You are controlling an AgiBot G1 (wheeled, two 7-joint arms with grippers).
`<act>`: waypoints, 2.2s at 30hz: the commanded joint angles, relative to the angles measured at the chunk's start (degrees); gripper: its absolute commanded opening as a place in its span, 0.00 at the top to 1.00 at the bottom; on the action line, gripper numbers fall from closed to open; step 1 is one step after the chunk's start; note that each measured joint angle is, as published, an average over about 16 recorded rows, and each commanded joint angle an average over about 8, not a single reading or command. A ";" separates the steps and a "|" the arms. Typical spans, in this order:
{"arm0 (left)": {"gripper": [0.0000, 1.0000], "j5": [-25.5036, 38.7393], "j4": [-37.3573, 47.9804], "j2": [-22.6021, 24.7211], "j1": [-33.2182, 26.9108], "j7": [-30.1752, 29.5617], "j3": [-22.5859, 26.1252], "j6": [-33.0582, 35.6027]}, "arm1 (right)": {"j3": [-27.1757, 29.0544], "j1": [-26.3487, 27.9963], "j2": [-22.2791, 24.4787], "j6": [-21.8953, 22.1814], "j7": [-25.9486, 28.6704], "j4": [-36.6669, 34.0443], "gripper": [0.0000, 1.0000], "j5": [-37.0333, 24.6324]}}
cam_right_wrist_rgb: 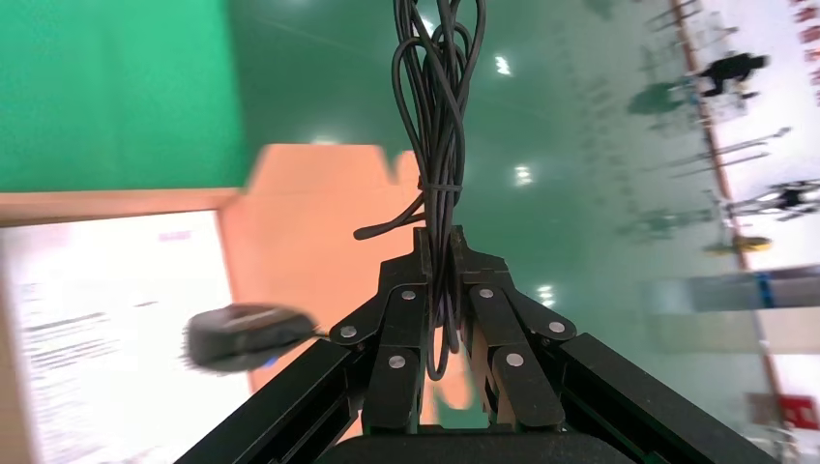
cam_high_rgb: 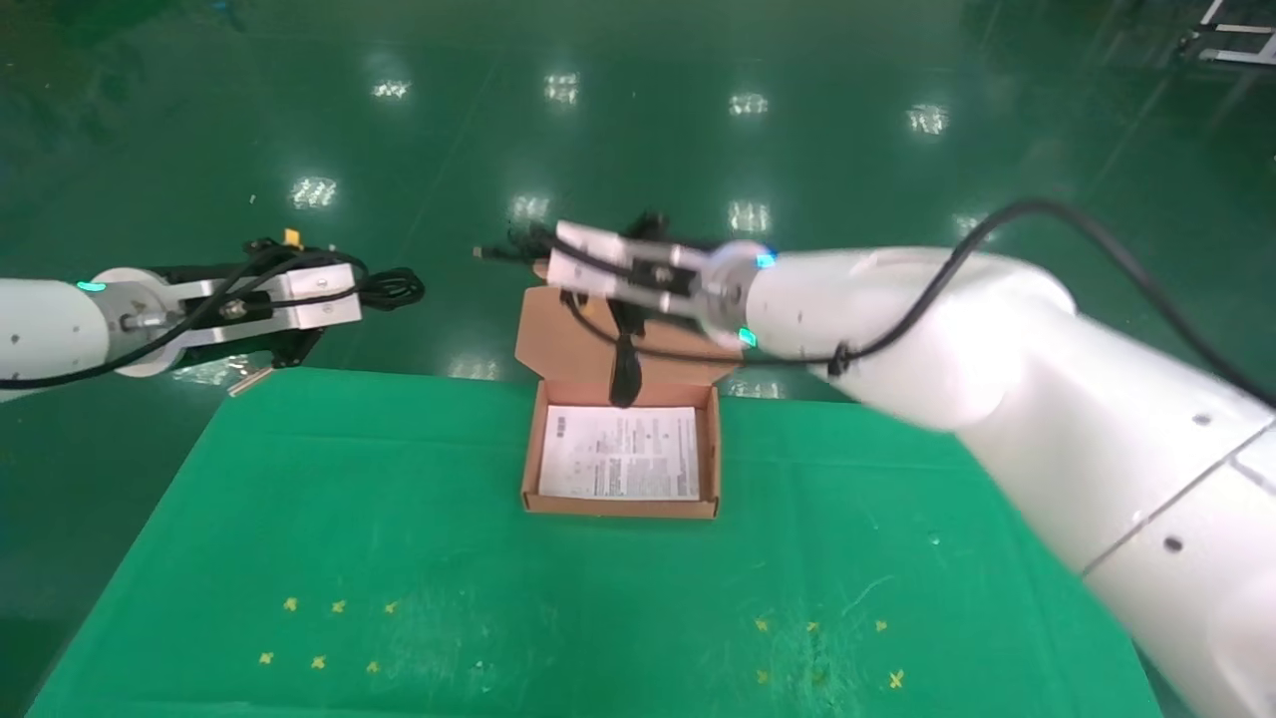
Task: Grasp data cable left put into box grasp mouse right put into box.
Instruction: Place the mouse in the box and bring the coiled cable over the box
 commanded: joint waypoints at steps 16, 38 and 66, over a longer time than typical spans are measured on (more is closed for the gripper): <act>1.00 0.70 -0.44 -0.15 -0.09 -1.16 0.01 0.93 | -10.05 -3.68 -0.60 7.42 0.48 -1.32 1.00 11.19; 1.00 0.78 -0.50 -0.19 -0.06 -1.27 0.00 1.01 | -17.16 -5.85 -0.62 4.40 7.16 -10.10 0.00 19.20; 1.00 -3.01 3.90 13.20 7.95 6.37 4.54 -8.76 | -17.50 0.06 15.56 4.48 14.38 4.66 0.00 13.29</act>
